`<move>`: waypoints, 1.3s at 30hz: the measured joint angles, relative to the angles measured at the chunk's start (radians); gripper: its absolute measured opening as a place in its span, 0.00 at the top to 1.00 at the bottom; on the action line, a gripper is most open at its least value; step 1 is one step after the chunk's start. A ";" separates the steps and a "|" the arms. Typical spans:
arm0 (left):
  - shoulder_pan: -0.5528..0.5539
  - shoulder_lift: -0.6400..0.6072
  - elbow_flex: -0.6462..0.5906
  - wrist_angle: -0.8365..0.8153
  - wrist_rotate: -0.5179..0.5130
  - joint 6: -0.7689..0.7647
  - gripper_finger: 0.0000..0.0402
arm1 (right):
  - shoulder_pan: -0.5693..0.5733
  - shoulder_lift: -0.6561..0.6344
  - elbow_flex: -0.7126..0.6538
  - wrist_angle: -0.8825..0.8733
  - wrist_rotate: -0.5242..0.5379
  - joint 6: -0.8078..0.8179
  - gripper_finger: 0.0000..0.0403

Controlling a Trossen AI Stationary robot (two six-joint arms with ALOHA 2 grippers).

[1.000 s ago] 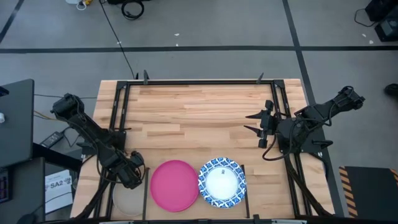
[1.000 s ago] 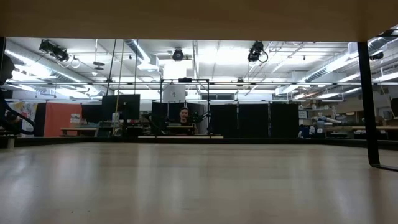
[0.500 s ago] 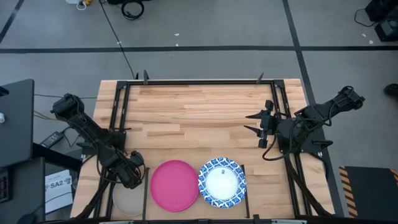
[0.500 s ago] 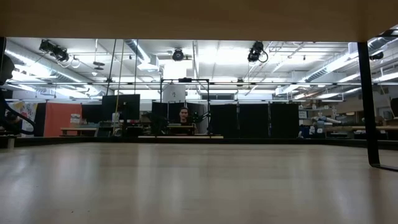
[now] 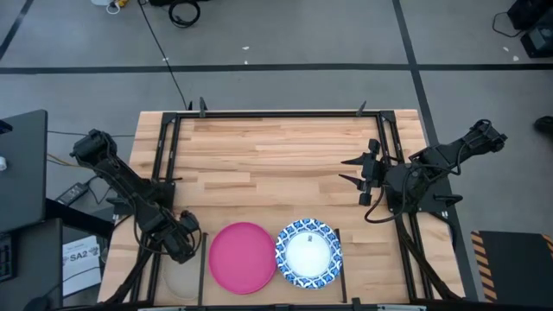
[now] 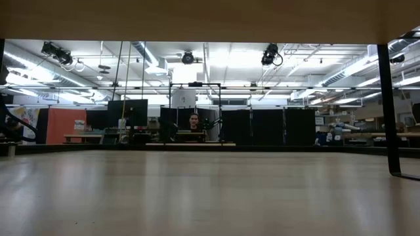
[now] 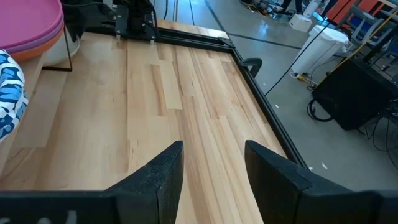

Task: Place and stack plates onto a shelf
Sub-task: Stack the grey plate on top of the pink plates on the shelf

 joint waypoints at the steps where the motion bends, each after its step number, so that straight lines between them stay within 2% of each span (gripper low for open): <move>1: 0.000 -0.001 0.000 0.000 0.005 0.000 0.93 | 0.000 0.000 0.000 0.000 0.000 0.000 0.56; 7: 0.000 -0.002 0.001 -0.001 0.022 0.000 0.96 | 0.000 0.000 0.000 0.000 0.000 0.000 0.56; 17: 0.001 -0.001 0.002 -0.023 0.125 -0.084 0.96 | 0.000 0.000 0.000 0.000 0.000 0.000 0.56; 22: 0.000 0.000 0.076 -0.243 0.176 -0.117 0.96 | 0.000 0.000 0.000 0.000 0.000 0.000 0.56; 34: 0.029 0.002 0.395 -0.846 0.141 -0.224 0.96 | 0.000 0.000 0.000 0.000 0.000 0.000 0.56; 39: 0.041 -0.019 0.450 -0.862 0.100 -0.248 0.96 | 0.000 0.000 0.000 0.001 0.000 -0.005 0.56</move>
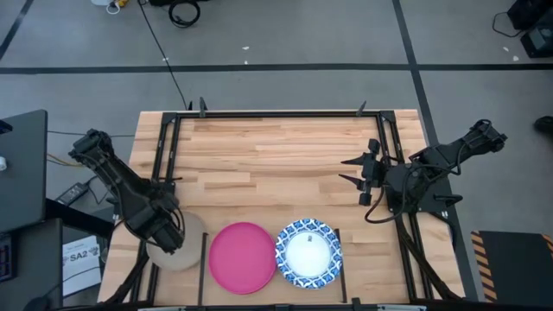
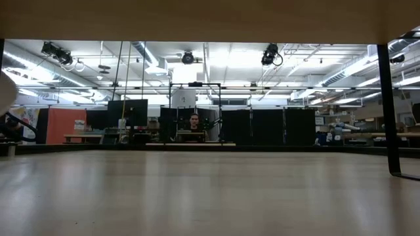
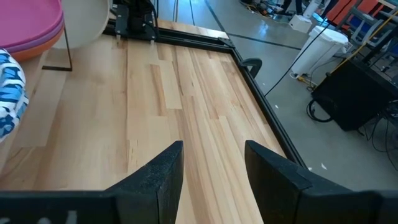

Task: Place and stack plates onto a shelf
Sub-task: Stack the grey plate on top of the pink plates on the shelf

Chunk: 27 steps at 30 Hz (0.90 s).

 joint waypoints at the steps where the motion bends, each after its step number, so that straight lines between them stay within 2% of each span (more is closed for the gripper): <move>1: 0.002 -0.001 0.001 0.002 -0.006 -0.006 0.96 | 0.000 0.000 0.000 0.000 0.000 0.000 0.56; 13: 0.056 -0.002 0.001 0.009 -0.009 -0.022 0.96 | -0.001 0.000 0.000 0.004 0.000 -0.002 0.56; 22: 0.136 -0.002 0.001 0.008 -0.012 0.001 0.96 | -0.001 0.000 0.000 0.007 0.000 -0.002 0.56; 27: 0.201 -0.002 0.001 0.009 -0.105 0.060 0.96 | -0.001 0.000 0.000 0.006 0.000 -0.003 0.56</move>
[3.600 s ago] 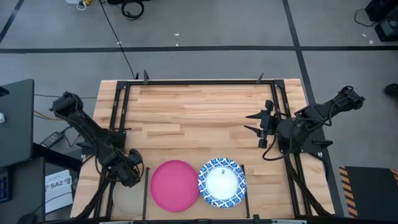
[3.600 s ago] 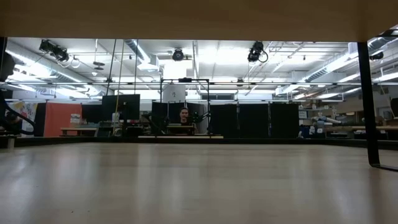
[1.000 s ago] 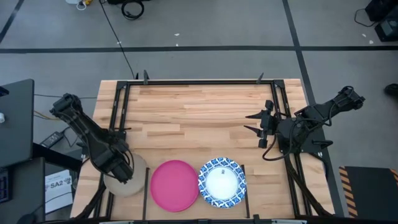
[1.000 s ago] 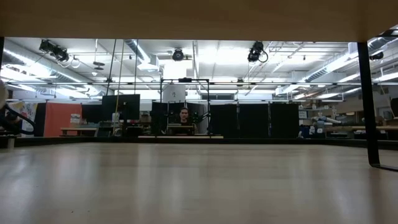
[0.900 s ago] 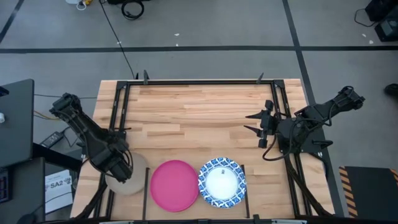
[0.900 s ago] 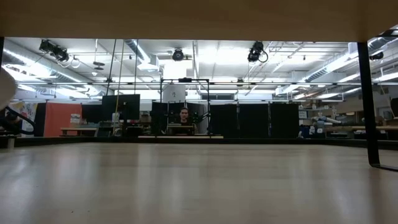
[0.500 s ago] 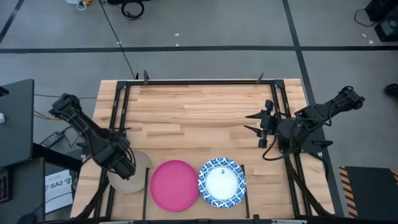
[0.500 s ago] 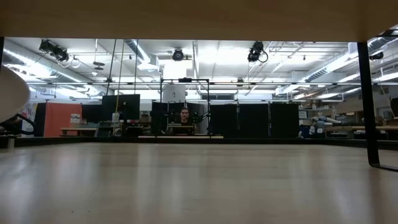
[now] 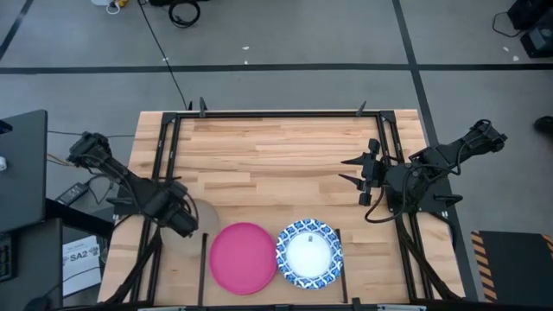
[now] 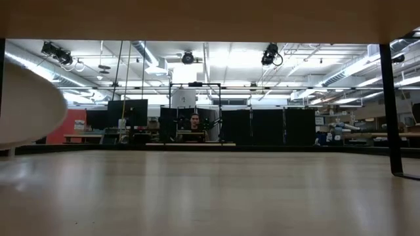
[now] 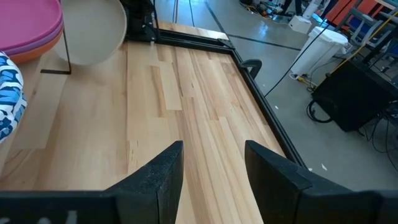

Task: Place and stack plates onto a shelf
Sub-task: Stack the grey plate on top of the pink plates on the shelf

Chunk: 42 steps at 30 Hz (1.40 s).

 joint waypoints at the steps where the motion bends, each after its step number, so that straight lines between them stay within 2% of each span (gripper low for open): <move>1: 0.016 0.000 0.000 0.000 -0.019 0.018 0.96 | 0.000 0.000 0.000 0.000 0.000 0.000 0.56; 9: 0.176 0.000 0.000 0.008 -0.163 0.189 0.96 | 0.000 0.000 0.000 0.000 0.000 0.000 0.56; 20: 0.460 0.000 0.001 0.005 -0.490 0.461 0.96 | 0.000 0.000 0.000 -0.001 0.000 0.000 0.56; 26: 0.601 0.000 0.001 0.045 -0.606 0.583 0.96 | 0.000 0.000 0.000 -0.001 0.000 0.000 0.56; 30: 0.678 0.000 0.001 0.157 -0.646 0.707 0.96 | 0.000 0.000 0.000 -0.001 0.000 0.000 0.56; 37: 0.786 0.000 0.003 0.472 -0.653 0.992 0.96 | 0.000 0.000 0.000 -0.001 0.000 0.000 0.56; 42: 0.839 0.001 0.097 0.553 -0.652 1.125 0.96 | 0.000 0.000 0.000 -0.001 0.000 0.000 0.56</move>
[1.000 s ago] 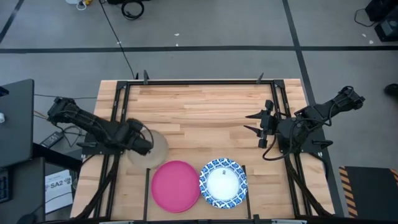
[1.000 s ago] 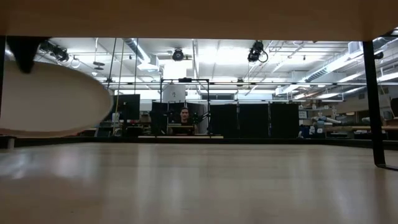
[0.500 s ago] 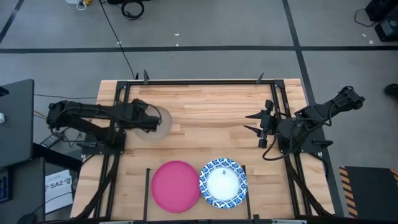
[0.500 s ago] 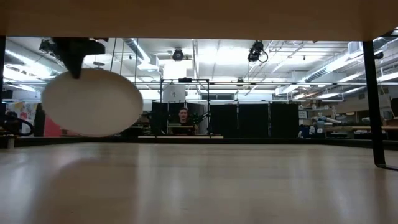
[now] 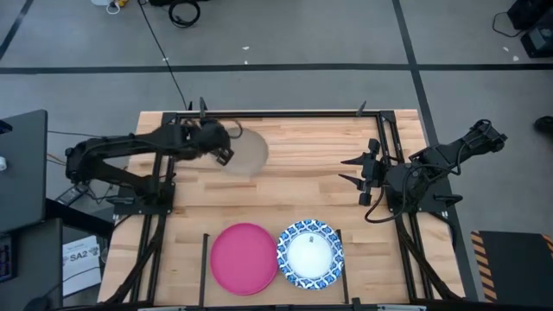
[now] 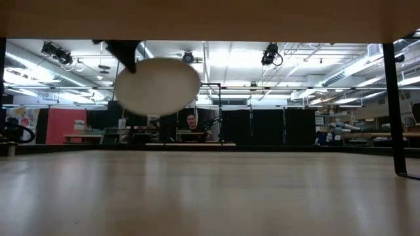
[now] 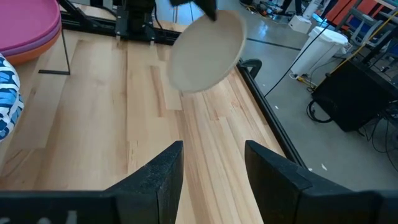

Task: Place and stack plates onto a shelf
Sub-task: Stack the grey plate on top of the pink plates on the shelf

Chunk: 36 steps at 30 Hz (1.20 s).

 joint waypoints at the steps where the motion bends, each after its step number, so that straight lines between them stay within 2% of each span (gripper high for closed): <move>1: 0.007 0.000 0.028 0.003 0.000 0.016 0.96 | 0.000 0.000 0.000 0.000 0.000 0.000 0.56; 6: 0.017 0.001 0.209 0.008 0.041 0.077 0.96 | 0.000 0.000 0.000 0.000 0.000 0.000 0.56; 14: -0.012 0.000 0.425 0.008 0.375 0.061 0.96 | 0.000 0.000 0.000 -0.001 0.000 0.000 0.56; 21: -0.101 0.001 0.464 0.004 0.565 -0.079 0.96 | 0.000 0.000 0.000 -0.001 0.000 0.000 0.56; 29: -0.288 0.001 0.464 -0.009 0.602 -0.260 0.96 | 0.000 0.000 0.000 -0.001 0.000 0.000 0.56; 36: -0.457 0.028 0.463 -0.012 0.568 -0.391 0.96 | 0.000 0.000 0.000 -0.001 0.000 0.000 0.56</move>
